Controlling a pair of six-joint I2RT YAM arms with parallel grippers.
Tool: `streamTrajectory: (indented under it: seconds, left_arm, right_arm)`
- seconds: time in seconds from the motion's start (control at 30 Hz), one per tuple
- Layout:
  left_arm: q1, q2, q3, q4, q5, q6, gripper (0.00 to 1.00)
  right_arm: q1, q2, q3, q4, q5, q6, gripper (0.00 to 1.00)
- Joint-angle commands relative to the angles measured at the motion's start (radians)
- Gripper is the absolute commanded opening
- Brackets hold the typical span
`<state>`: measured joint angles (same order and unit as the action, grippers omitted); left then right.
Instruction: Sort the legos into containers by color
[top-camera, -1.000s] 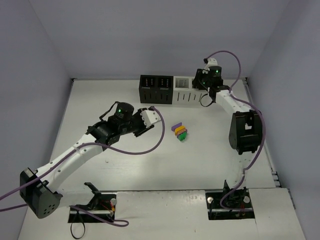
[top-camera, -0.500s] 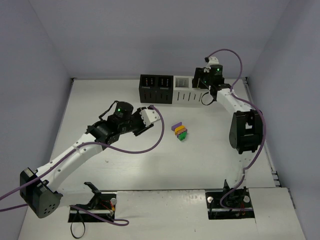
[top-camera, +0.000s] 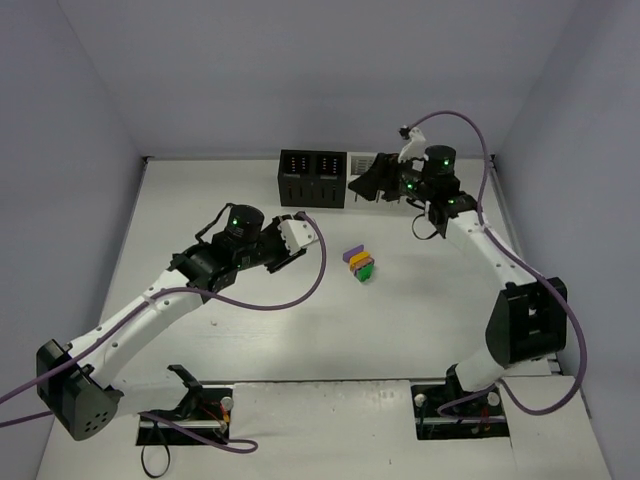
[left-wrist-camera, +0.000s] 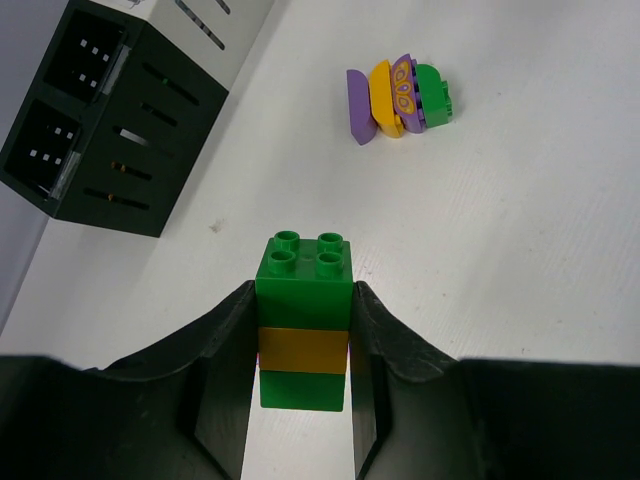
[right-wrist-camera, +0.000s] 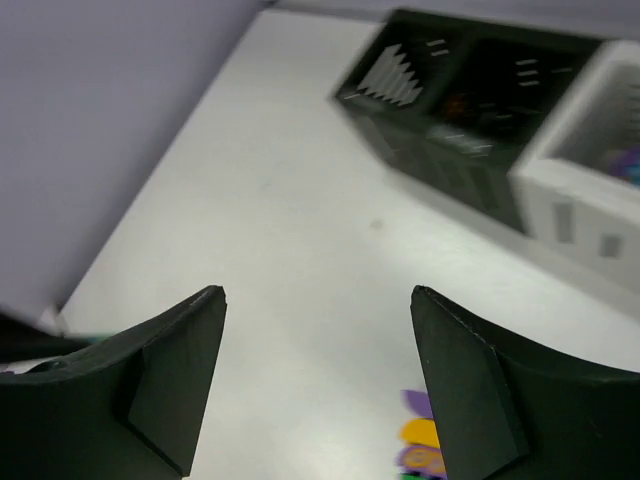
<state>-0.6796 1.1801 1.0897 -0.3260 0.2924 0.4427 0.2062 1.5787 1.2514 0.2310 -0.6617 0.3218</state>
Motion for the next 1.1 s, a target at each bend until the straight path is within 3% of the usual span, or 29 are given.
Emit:
streamTrajectory:
  seconds: [0.0,0.23,0.63,1.07]
  left_arm:
    - [0.006,-0.031,0.016,0.064,0.024,0.014,0.17]
    - [0.006,-0.027,0.016,0.065,0.033,0.016,0.17]
    - [0.006,-0.016,0.021,0.062,0.039,0.010,0.18]
    - [0.006,-0.028,0.018,0.064,0.033,0.013,0.18]
  right_arm:
    - [0.102,-0.097,-0.085,0.140,-0.185,0.111,0.72]
    - [0.225,-0.148,-0.214,0.318,-0.242,0.235,0.72]
    - [0.354,-0.125,-0.237,0.370,-0.239,0.266,0.71]
    - [0.378,-0.098,-0.262,0.355,-0.208,0.253,0.67]
